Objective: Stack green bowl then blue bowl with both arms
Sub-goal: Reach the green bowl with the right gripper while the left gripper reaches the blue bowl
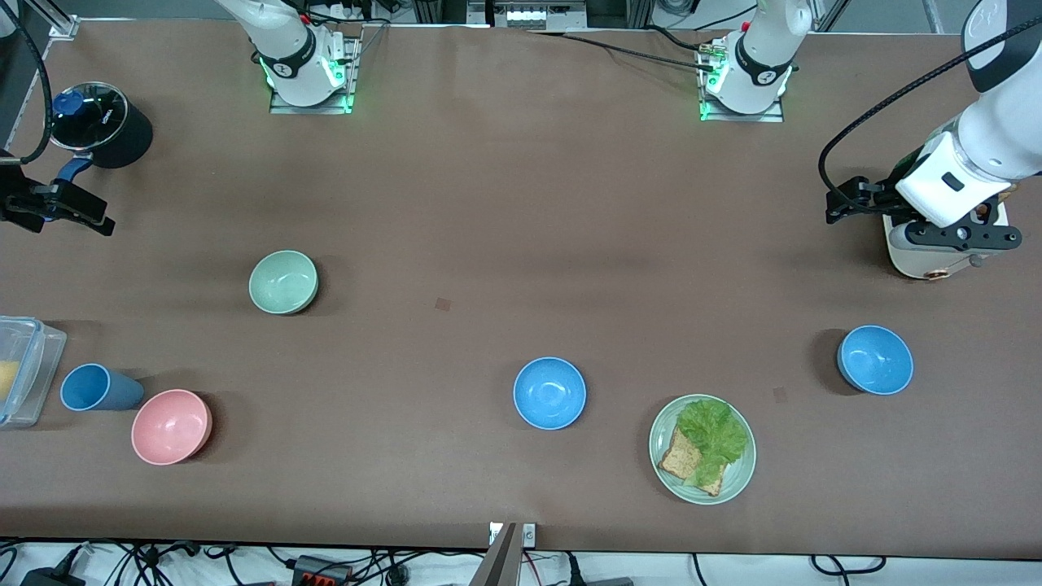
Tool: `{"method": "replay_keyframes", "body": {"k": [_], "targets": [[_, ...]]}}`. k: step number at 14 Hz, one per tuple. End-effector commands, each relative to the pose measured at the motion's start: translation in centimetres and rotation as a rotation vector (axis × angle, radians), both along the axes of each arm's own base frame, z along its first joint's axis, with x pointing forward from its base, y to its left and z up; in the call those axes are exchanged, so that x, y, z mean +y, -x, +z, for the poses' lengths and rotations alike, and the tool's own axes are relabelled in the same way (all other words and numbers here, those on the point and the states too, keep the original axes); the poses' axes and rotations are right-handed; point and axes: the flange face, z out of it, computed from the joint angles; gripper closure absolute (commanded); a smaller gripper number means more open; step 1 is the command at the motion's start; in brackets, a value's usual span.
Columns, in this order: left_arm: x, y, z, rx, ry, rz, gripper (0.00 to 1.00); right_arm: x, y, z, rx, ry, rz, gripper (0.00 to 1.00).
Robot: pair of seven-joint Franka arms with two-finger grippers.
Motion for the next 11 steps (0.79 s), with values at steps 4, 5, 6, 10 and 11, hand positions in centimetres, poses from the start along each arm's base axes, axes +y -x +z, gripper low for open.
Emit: {"method": "replay_keyframes", "body": {"k": [4,5,6,10,11], "targets": [[0.3,-0.6,0.3,0.013,0.031,-0.011,0.0,0.0,-2.0,-6.3,0.097,0.006,-0.01,0.0],[0.3,-0.5,0.3,0.014,0.031,-0.011,0.0,0.1,-2.9,-9.0,0.134,0.005,-0.007,0.0],[0.3,-0.5,0.3,0.014,0.031,-0.011,0.0,0.3,-3.6,-11.4,0.158,0.005,-0.003,0.0],[1.2,-1.2,-1.3,0.044,0.03,-0.005,0.0,3.0,-3.5,-20.9,0.227,0.007,0.04,0.0],[1.7,-1.4,-1.8,0.052,0.027,0.002,0.0,2.9,-3.3,-23.6,0.24,0.007,0.039,0.0]]}}
